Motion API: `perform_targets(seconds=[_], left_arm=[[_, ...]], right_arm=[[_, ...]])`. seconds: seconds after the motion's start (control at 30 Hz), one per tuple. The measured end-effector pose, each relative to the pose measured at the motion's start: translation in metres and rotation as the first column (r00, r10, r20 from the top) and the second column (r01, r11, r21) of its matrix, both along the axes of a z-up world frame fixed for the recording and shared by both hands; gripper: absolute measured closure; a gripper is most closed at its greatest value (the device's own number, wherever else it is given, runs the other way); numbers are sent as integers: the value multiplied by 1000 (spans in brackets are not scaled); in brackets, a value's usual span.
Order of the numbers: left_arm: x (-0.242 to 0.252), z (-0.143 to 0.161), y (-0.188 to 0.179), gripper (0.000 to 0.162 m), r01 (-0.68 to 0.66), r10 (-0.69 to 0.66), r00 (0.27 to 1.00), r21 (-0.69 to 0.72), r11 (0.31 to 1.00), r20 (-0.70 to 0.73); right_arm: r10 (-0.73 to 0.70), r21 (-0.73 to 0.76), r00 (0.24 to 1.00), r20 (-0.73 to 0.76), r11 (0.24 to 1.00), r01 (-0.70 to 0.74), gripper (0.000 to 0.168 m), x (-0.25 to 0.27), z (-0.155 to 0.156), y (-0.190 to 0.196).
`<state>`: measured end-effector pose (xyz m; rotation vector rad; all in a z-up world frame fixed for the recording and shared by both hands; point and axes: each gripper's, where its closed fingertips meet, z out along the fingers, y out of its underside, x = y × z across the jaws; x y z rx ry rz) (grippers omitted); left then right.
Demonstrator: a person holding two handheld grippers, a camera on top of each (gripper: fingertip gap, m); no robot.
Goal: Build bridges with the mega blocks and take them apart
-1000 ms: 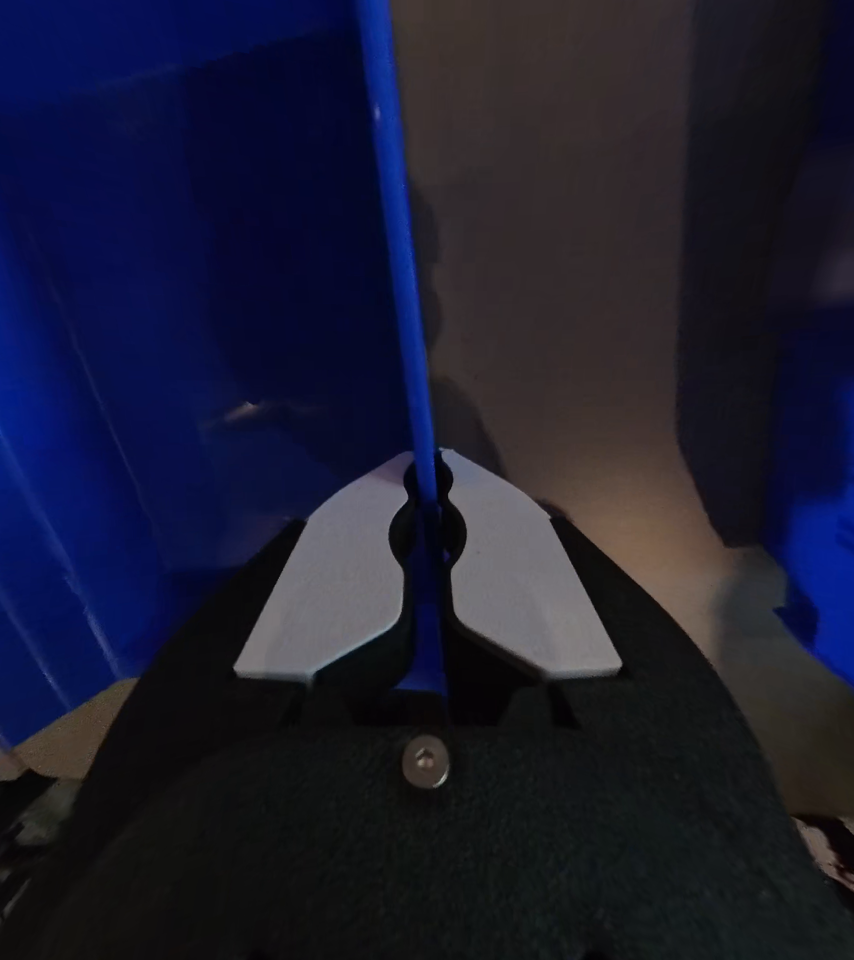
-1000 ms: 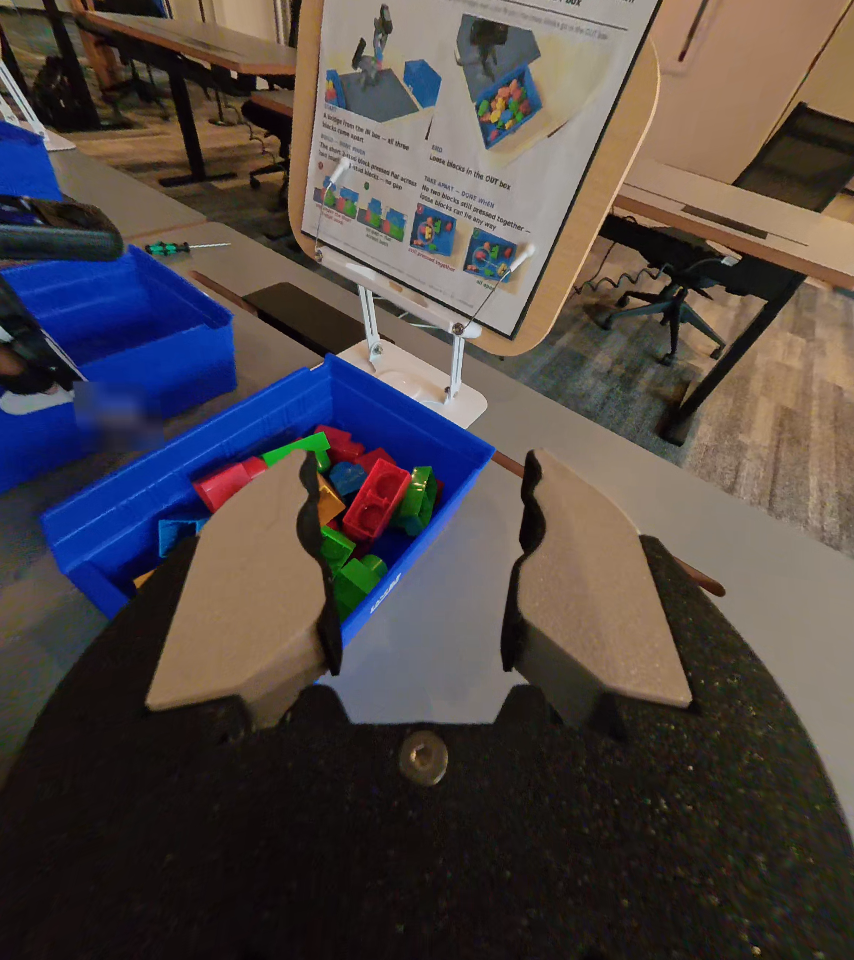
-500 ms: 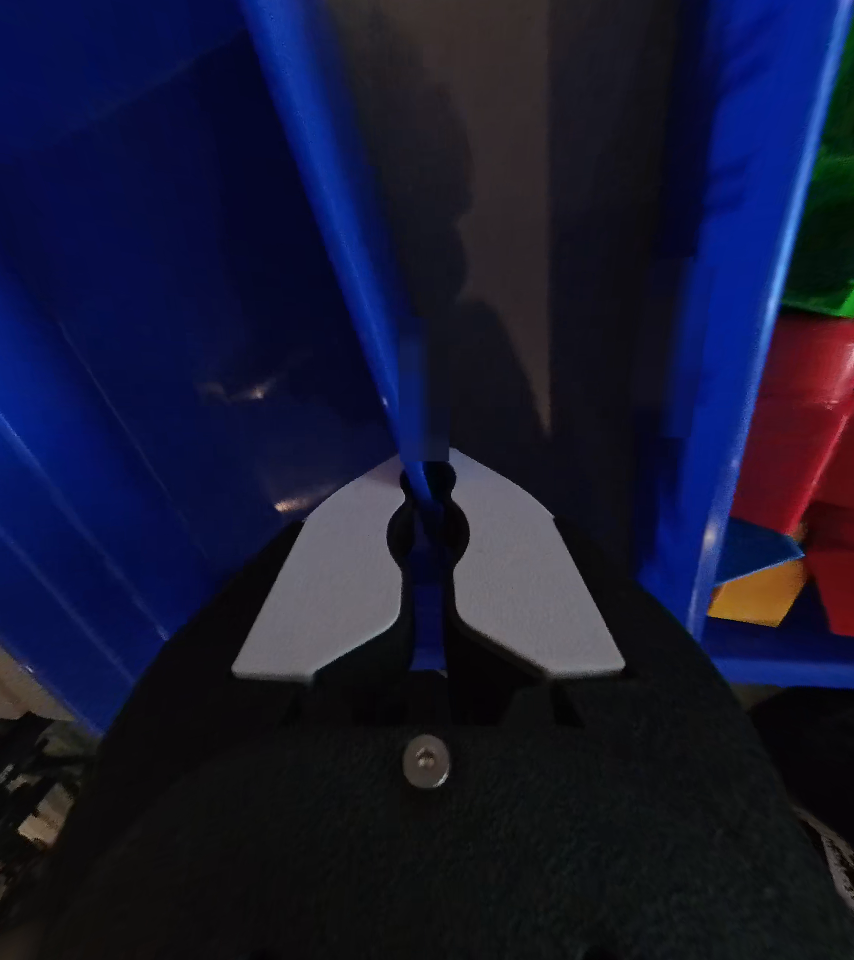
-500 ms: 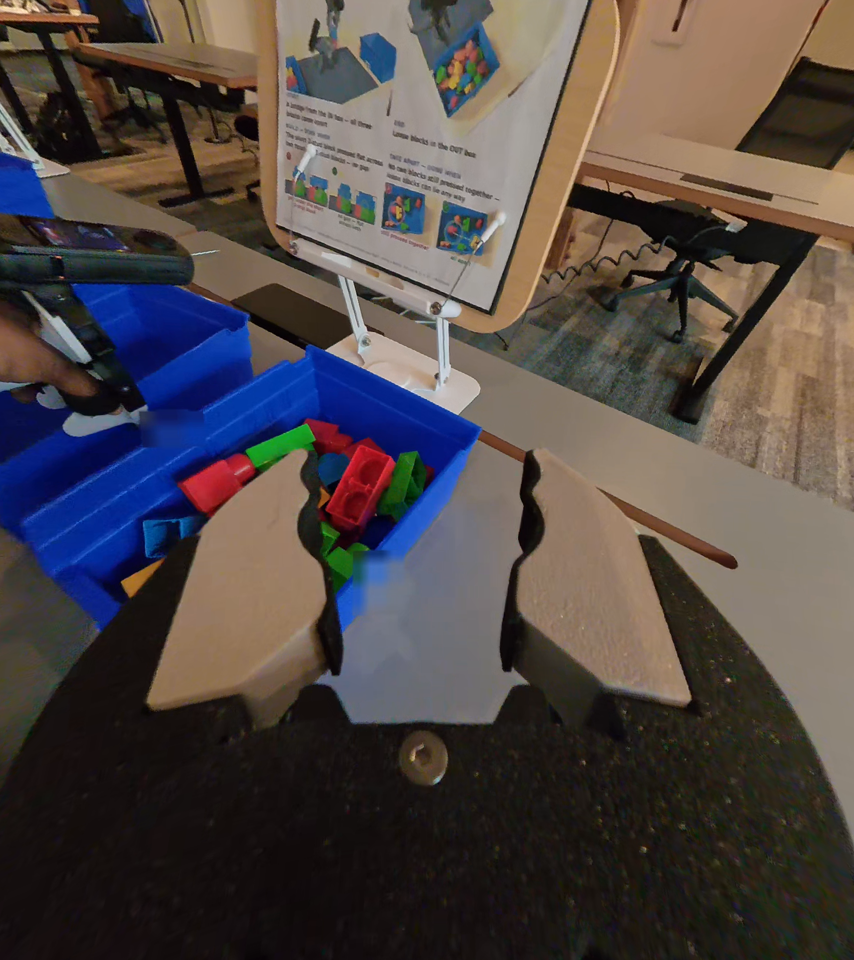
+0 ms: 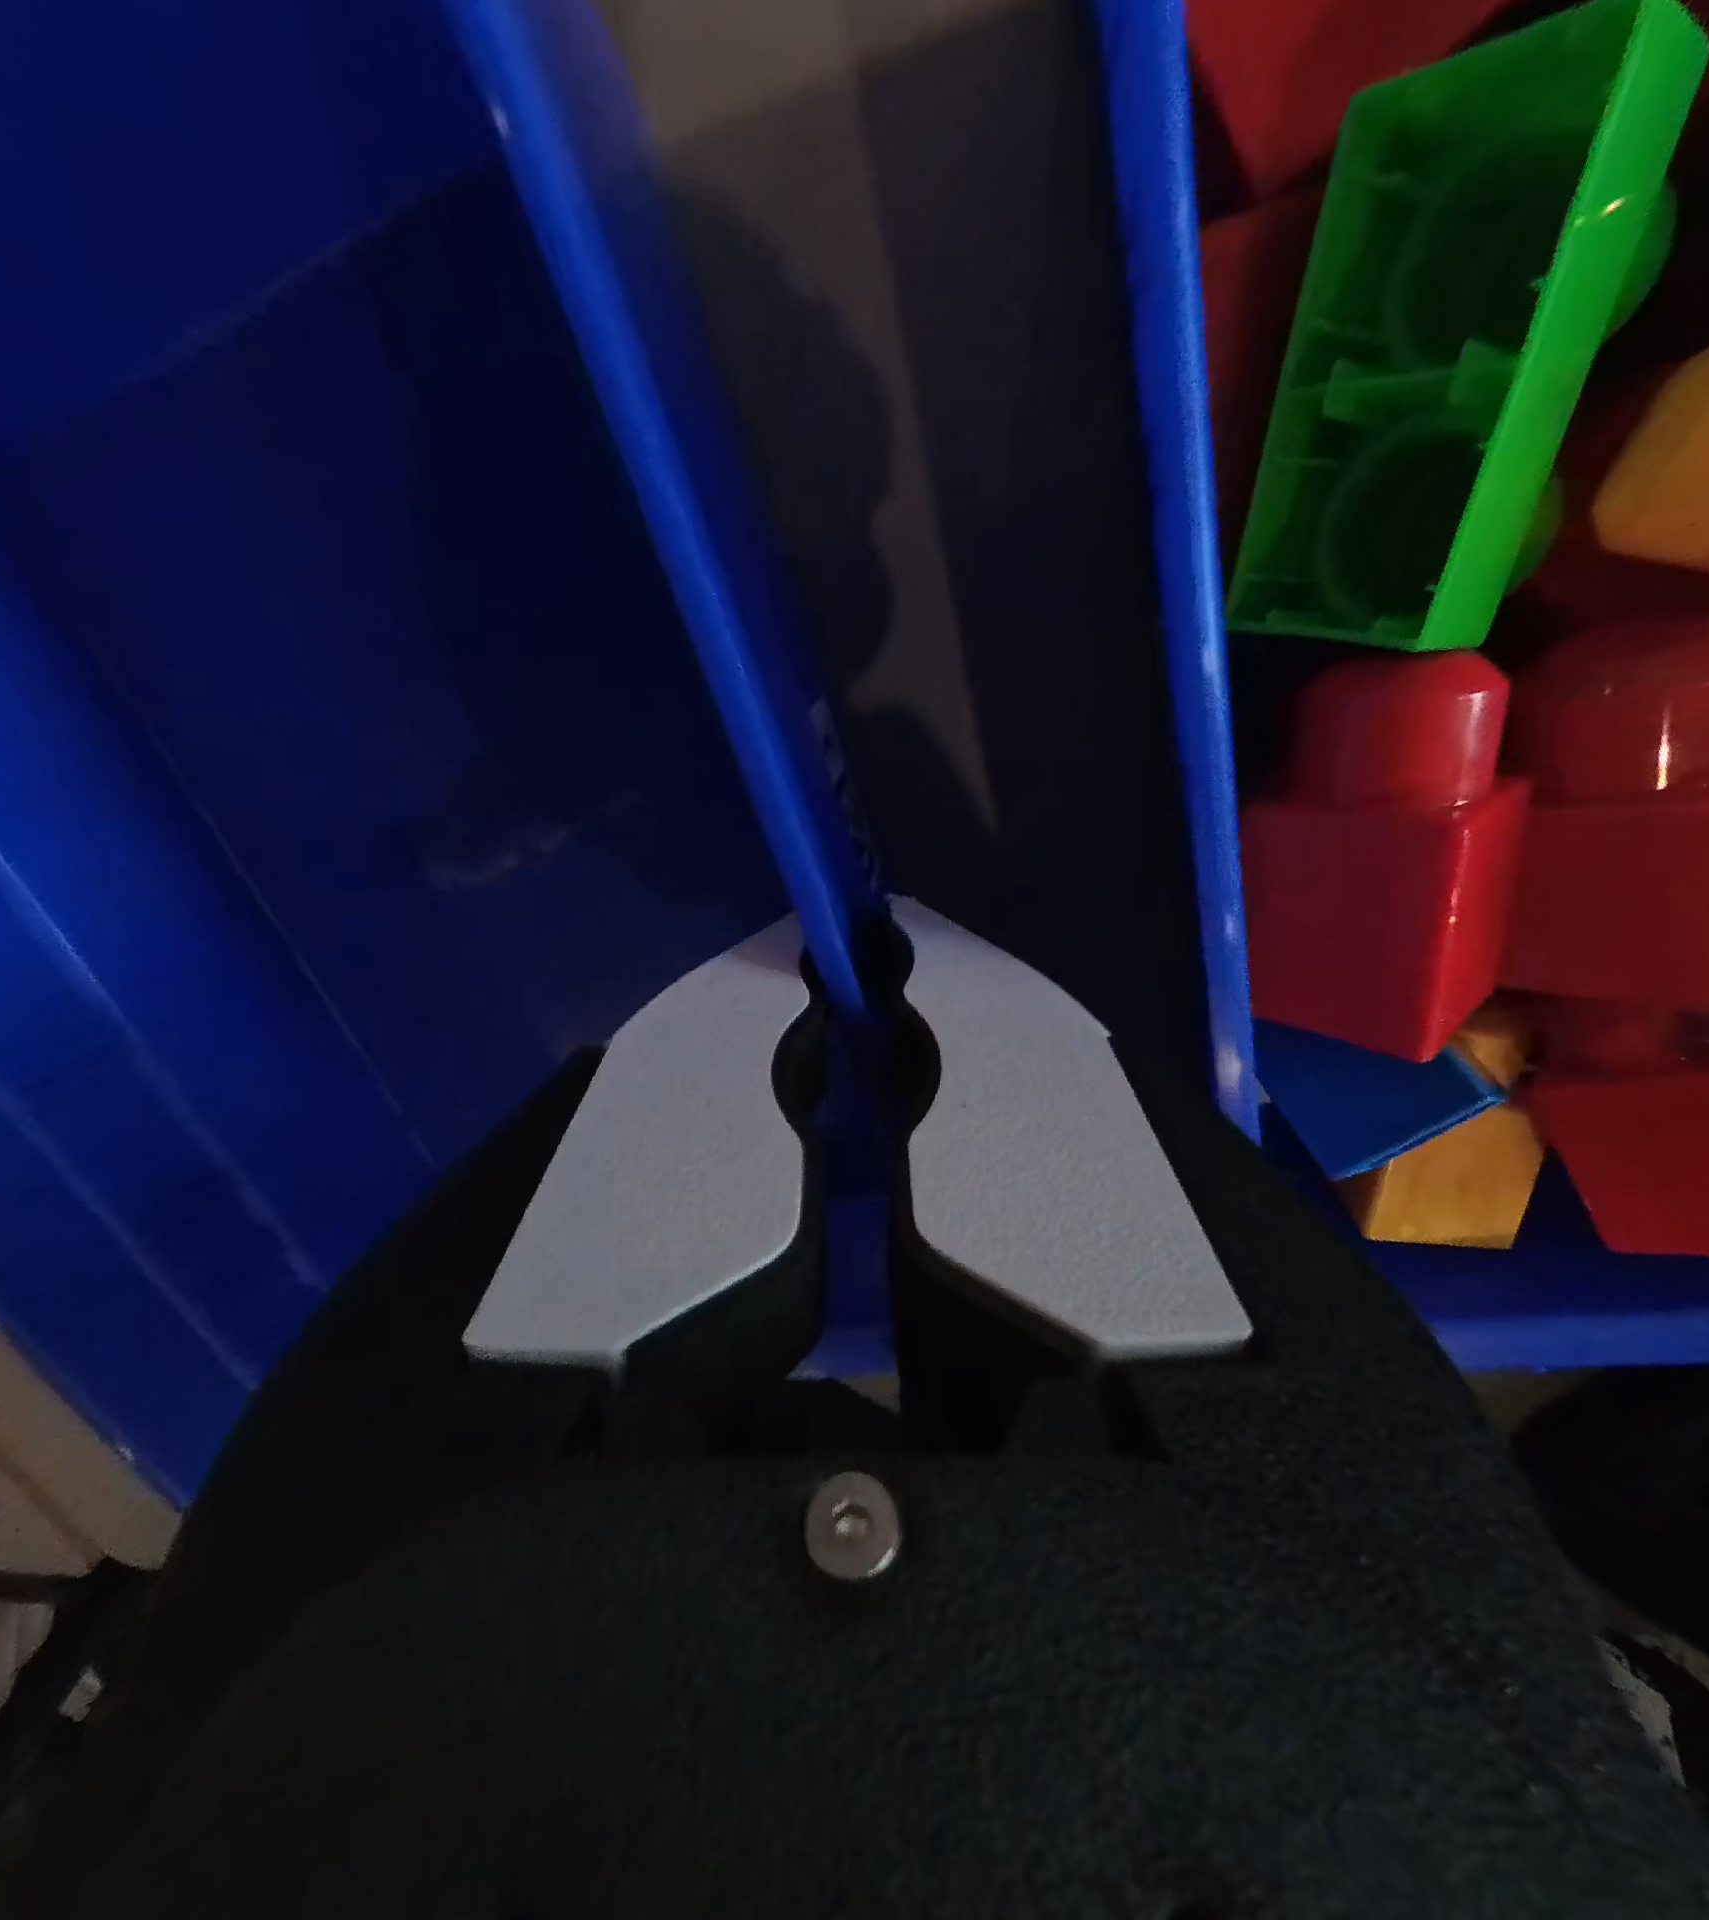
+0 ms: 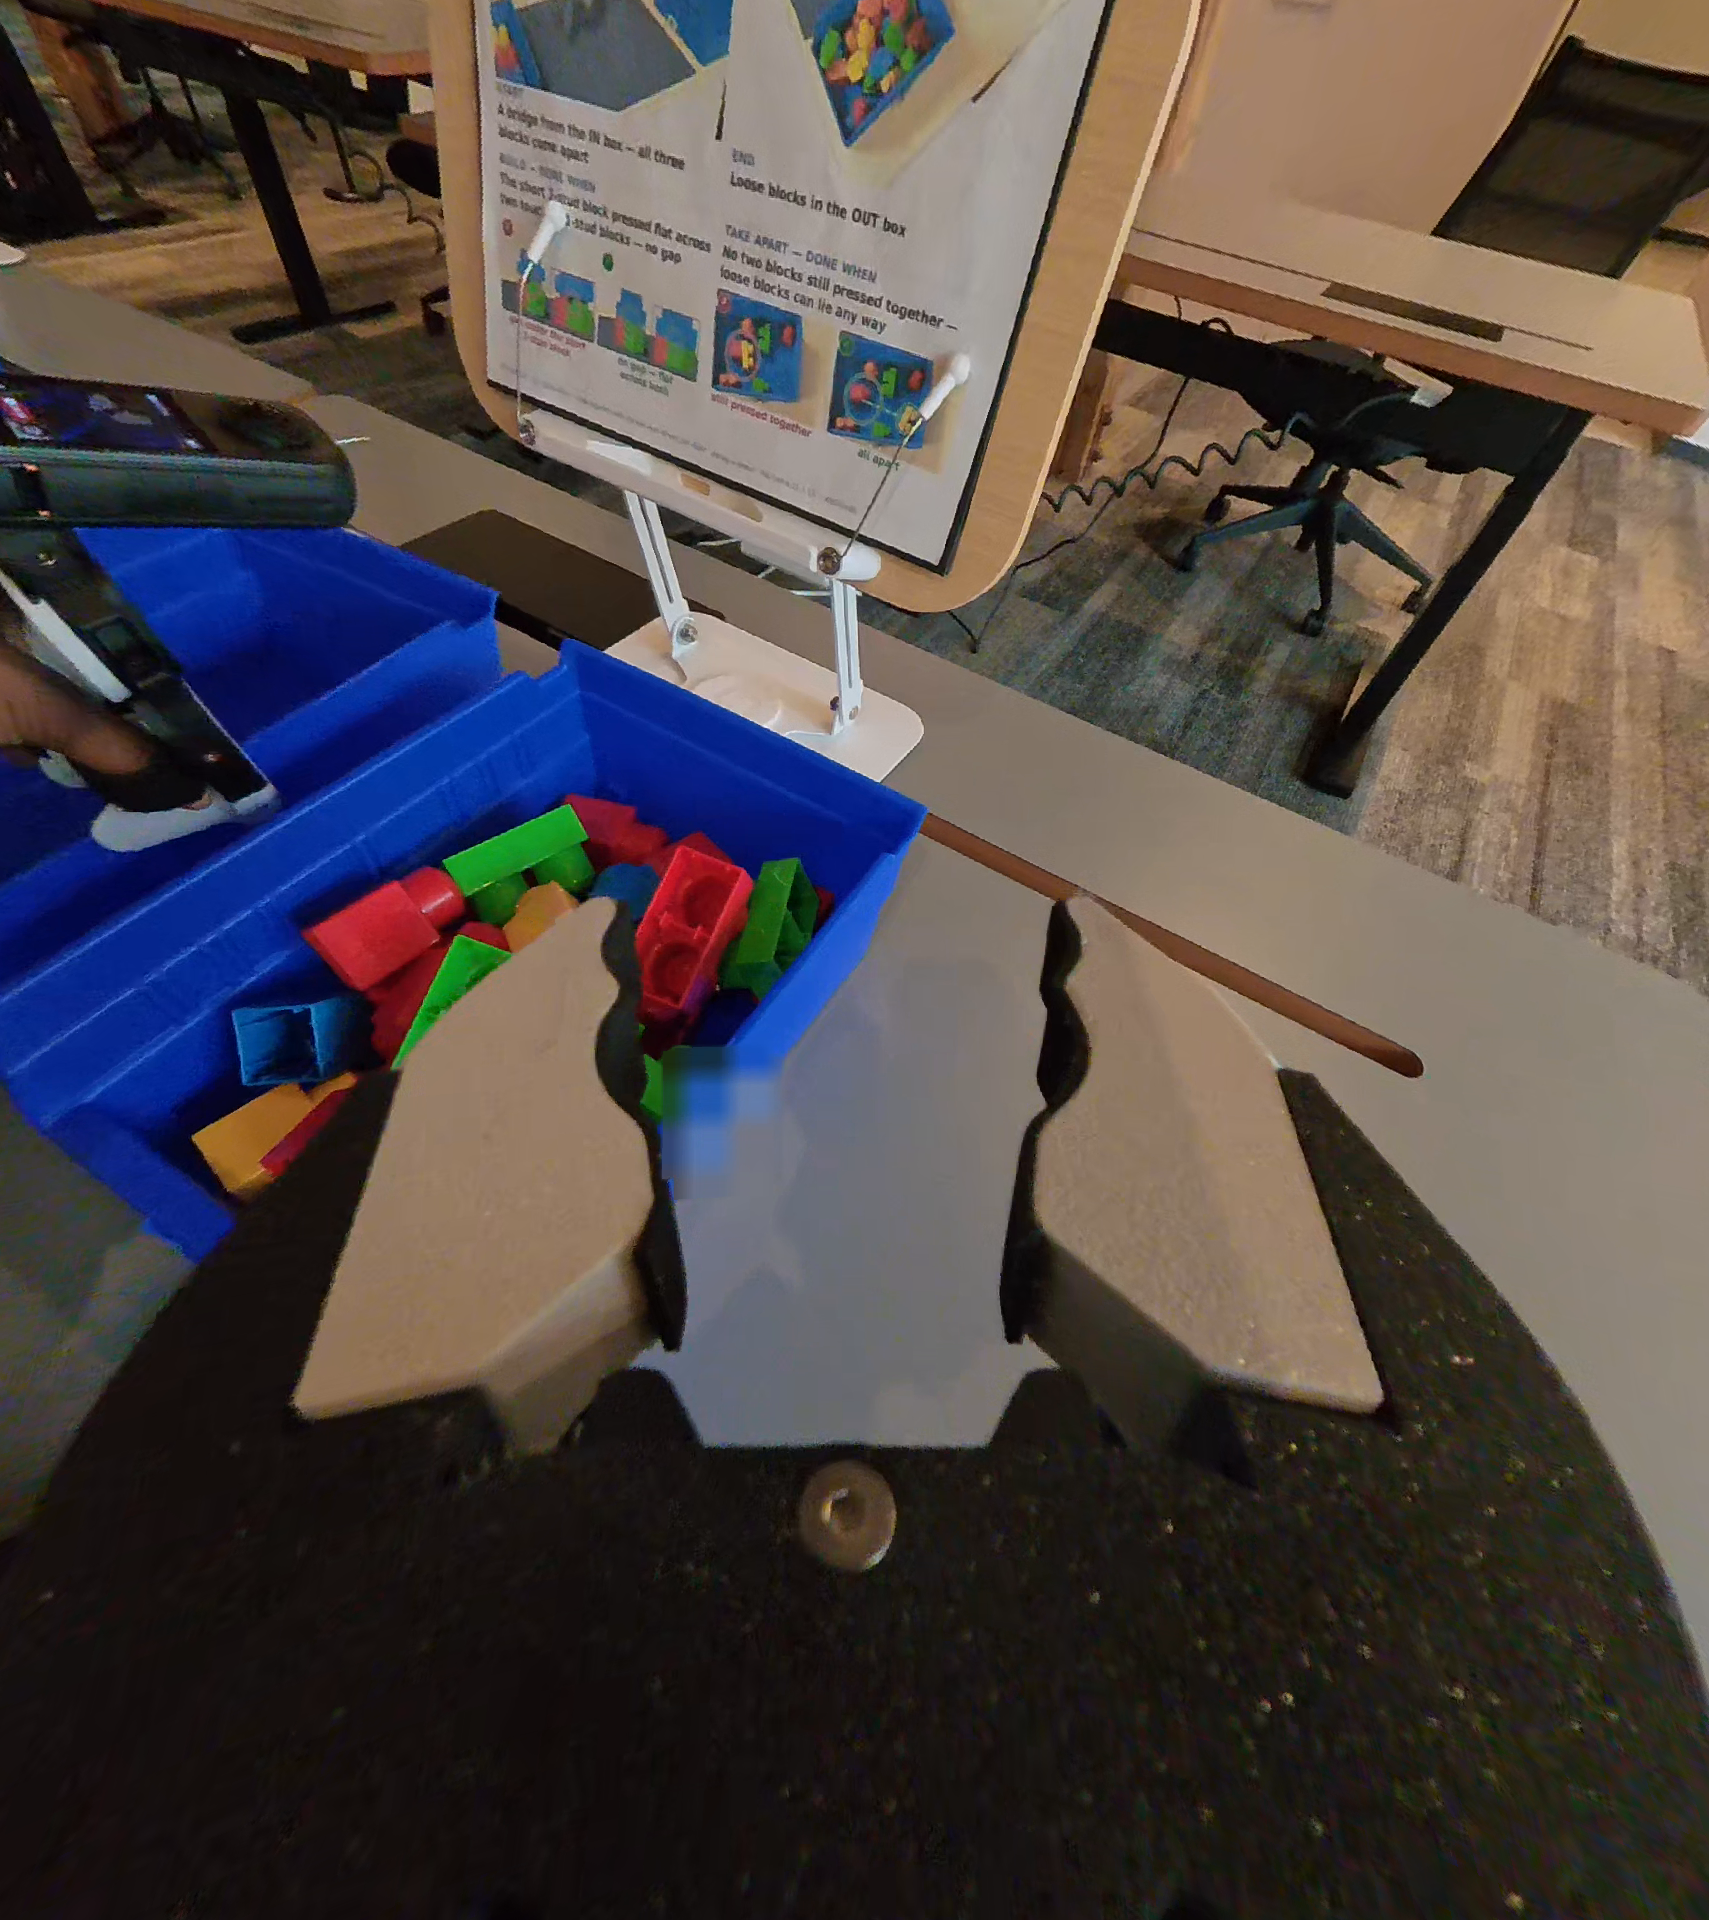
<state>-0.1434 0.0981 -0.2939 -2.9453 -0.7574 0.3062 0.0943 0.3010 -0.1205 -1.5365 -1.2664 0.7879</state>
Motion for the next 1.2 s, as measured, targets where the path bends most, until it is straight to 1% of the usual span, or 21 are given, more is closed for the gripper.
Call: perform_targets(seconds=[0.1, 0.4, 0.5, 0.57, 0.63, 0.67, 0.77, 0.83, 0.87, 0.93, 1.0, 1.13, 1.2], left_arm=[[2, 0, 3, 156, 31, -31, 999, 5, 1000, -9], [3, 0, 5, 154, 43, -42, 999, 35, 998, -19], [1, 4, 7, 152, 57, -53, 997, 65, 996, -53], [-1, 12, 8, 145, 66, -58, 994, 83, 994, -88], [-4, 26, 5, 133, 77, -64, 987, 84, 994, -146], [-3, 35, 5, 130, 87, -70, 983, 96, 992, -168], [8, 67, 15, 119, 150, -99, 969, 221, 964, -226], [23, 87, 26, 117, 215, -142, 961, 316, 924, -238], [30, 93, 30, 116, 247, -168, 955, 335, 909, -246], [38, 99, 36, 123, 281, -201, 948, 348, 894, -248], [36, 96, 40, 127, 267, -194, 954, 349, 899, -230], [31, 76, 50, 119, 217, -179, 974, 342, 914, -140], [32, 69, 57, 119, 214, -186, 976, 353, 911, -113]], right_arm=[[-18, 1, 1000, 17, 1000, 18, 94, 1, -3, 3], [-16, 16, 998, 58, 1000, 15, 94, -4, -7, 1], [-26, 26, 997, 76, 999, 24, 94, -4, -8, 1], [-28, 28, 997, 75, 999, 26, 94, -4, -8, 1], [-27, 25, 997, 73, 999, 26, 94, -5, -8, 1], [-30, 19, 997, 73, 999, 29, 94, -5, -8, 2], [-31, -32, 997, 71, 999, 33, 97, -12, -14, 5], [-41, -74, 994, 102, 996, 48, 97, -20, -26, 9], [-46, -92, 991, 123, 994, 57, 95, -24, -33, 12], [-26, -150, 989, 144, 987, 48, 92, -38, -47, 14], [8, -227, 984, 176, 973, 33, 90, -51, -65, 12], [53, -317, 955, 292, 947, 44, 91, -62, -103, 11], [72, -347, 945, 320, 937, 46, 94, -65, -114, 9]])
